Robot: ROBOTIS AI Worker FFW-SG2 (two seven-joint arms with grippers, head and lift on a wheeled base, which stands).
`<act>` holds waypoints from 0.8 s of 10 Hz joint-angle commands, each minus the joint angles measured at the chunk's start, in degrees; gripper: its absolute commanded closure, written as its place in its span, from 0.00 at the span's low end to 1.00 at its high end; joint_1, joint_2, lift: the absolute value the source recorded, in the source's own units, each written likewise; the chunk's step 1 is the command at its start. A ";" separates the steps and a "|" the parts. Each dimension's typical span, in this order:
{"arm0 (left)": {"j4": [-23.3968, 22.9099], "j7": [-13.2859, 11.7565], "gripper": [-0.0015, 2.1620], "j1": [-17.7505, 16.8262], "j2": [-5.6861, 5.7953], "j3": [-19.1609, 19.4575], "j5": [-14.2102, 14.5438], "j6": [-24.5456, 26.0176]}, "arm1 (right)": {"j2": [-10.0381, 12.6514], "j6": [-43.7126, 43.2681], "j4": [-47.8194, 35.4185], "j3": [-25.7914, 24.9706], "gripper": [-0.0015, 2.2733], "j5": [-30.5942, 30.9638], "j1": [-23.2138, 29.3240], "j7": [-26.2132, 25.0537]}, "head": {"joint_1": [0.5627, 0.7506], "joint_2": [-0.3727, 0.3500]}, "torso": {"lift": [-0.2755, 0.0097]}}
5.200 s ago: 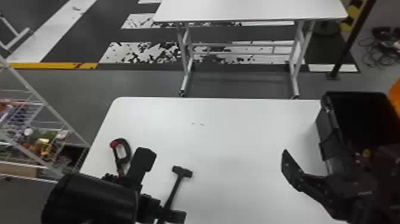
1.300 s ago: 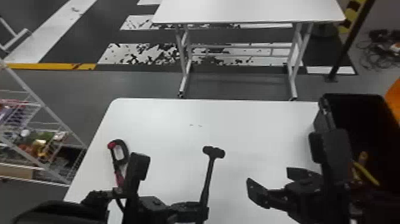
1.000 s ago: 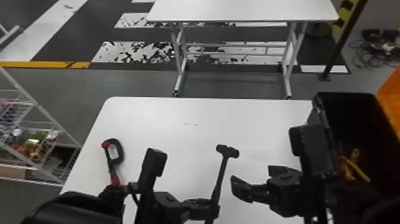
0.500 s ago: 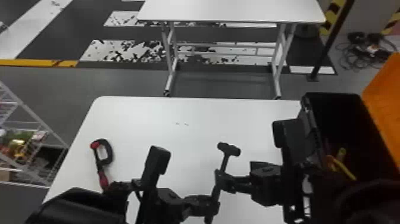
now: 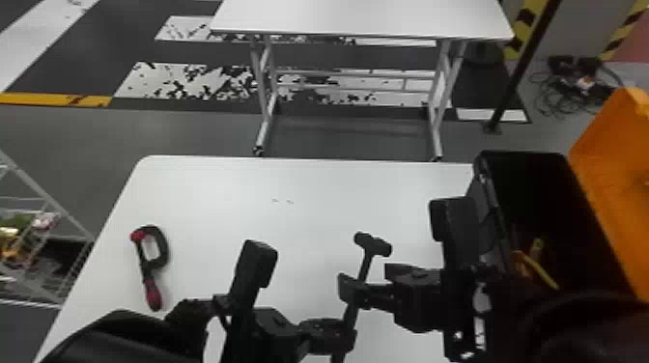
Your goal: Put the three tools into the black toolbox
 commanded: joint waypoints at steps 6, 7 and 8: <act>-0.13 0.66 0.93 0.01 -0.13 -0.60 0.00 -0.36 | 0.05 -4.37 -0.34 -0.65 0.99 0.15 1.40 -1.04 | 0.70 0.50 | 0.79; -0.04 0.84 0.97 0.01 -0.13 -0.52 0.00 -0.36 | 0.05 -4.55 -0.34 -0.65 0.99 0.23 1.40 -1.22 | 0.70 0.50 | 0.79; -0.04 1.01 0.98 0.01 -0.13 -0.52 0.00 -0.53 | 0.05 -4.72 -0.43 -0.65 0.99 0.32 1.49 -1.22 | 0.70 0.50 | 0.79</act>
